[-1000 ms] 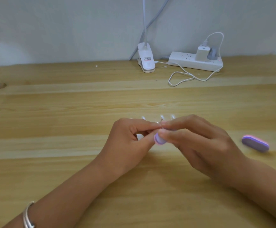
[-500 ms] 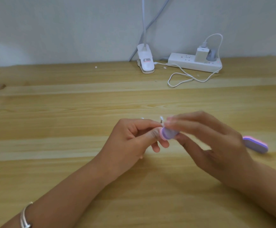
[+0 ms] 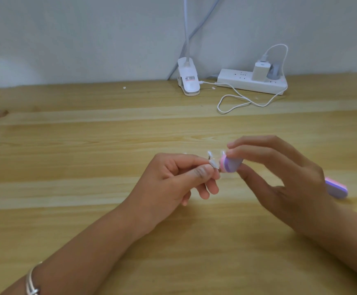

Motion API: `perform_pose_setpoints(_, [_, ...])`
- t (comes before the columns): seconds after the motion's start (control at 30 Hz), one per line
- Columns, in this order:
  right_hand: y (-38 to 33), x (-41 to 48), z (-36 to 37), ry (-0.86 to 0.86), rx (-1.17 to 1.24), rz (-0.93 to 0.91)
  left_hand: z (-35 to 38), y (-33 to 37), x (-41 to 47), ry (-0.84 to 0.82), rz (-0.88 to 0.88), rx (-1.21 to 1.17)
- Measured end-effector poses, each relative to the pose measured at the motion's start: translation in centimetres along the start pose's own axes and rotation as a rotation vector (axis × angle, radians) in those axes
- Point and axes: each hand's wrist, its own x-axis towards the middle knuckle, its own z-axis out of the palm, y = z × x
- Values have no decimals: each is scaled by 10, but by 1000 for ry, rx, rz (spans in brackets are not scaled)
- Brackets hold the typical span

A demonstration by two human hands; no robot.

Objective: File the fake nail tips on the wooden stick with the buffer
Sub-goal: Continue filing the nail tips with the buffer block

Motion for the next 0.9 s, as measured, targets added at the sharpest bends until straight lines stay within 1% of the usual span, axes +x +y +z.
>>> perform_pose_setpoints(0.1, [-6,-3,5,-35,2,-107,3,0,-1,-17,17,-3])
perform_pose_setpoints(0.17, [2,-2,2,-34,-37,-60,2,1,-1,-16,2,-13])
perform_pose_setpoints(0.23, [6,1,-2,5,-48,18,0,1,-1,-18,-13,-23])
perform_pose_setpoints(0.27, [4,2,-3,26,-33,25,-1,2,0,-29,-14,-23])
perform_pose_setpoints(0.33, [-6,0,-1,31,15,-34,0,2,-1,-59,-4,-24])
perform_pose_setpoints(0.4, [-10,-1,0,-4,20,-99,1,2,-2,-95,8,-24])
perform_pose_setpoints(0.5, [-2,2,-7,23,-17,-56,0,4,-2,-110,0,-20])
perform_pose_setpoints(0.57, [-3,3,-9,52,8,-35,-1,4,-2,-109,-1,-19])
perform_pose_setpoints(0.67, [-10,-3,-4,5,22,-107,0,4,-2,-141,17,-15])
perform_pose_setpoints(0.73, [-5,-3,-5,-17,-9,-98,-1,5,-2,-162,14,7])
perform_pose_setpoints(0.83, [0,1,-8,40,-8,-37,-3,6,-1,-168,12,36])
perform_pose_setpoints(0.9, [-8,-1,-5,41,24,-71,-2,5,-1,-176,-5,7])
